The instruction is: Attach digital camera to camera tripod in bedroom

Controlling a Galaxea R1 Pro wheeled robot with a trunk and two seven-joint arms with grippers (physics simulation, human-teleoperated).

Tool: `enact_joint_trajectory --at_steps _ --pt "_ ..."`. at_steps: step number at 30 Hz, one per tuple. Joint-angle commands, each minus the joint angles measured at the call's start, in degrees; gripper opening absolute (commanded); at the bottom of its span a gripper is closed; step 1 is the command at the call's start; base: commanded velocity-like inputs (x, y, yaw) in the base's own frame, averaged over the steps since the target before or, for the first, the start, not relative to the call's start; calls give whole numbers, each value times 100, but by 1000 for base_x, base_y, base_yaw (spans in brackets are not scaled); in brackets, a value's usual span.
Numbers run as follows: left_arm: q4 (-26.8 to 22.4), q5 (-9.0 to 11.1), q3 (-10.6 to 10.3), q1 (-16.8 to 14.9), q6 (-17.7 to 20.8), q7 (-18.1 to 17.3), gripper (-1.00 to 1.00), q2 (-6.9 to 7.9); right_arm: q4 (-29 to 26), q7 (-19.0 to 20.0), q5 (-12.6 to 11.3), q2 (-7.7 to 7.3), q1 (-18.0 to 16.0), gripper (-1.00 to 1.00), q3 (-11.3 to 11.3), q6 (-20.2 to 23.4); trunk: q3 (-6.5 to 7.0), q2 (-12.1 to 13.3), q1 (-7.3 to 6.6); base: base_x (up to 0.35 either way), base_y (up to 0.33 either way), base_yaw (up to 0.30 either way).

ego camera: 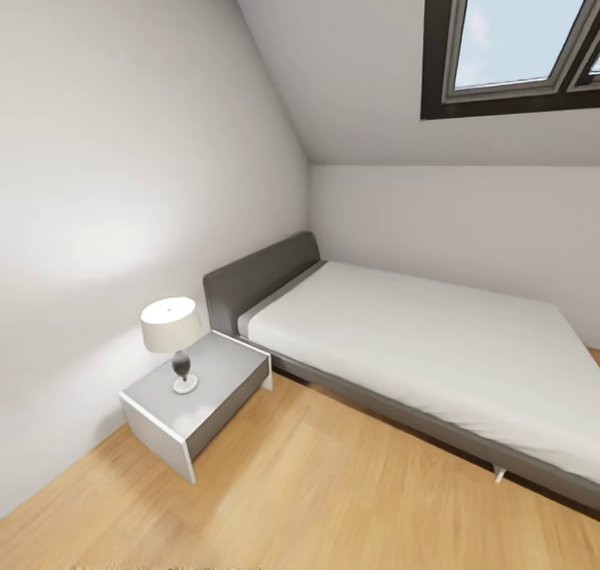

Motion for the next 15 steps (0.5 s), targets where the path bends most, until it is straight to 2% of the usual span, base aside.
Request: enact_joint_trajectory --at_steps 1,15 --pt "-6 9 3 1 -8 4 100 -1 0 -5 43 -2 -1 100 -1 -9 -5 -2 0 0 0 270" --pt "-6 9 3 1 -8 4 100 -1 0 -5 43 -5 -1 100 0 -5 -5 -2 0 0 0 270"
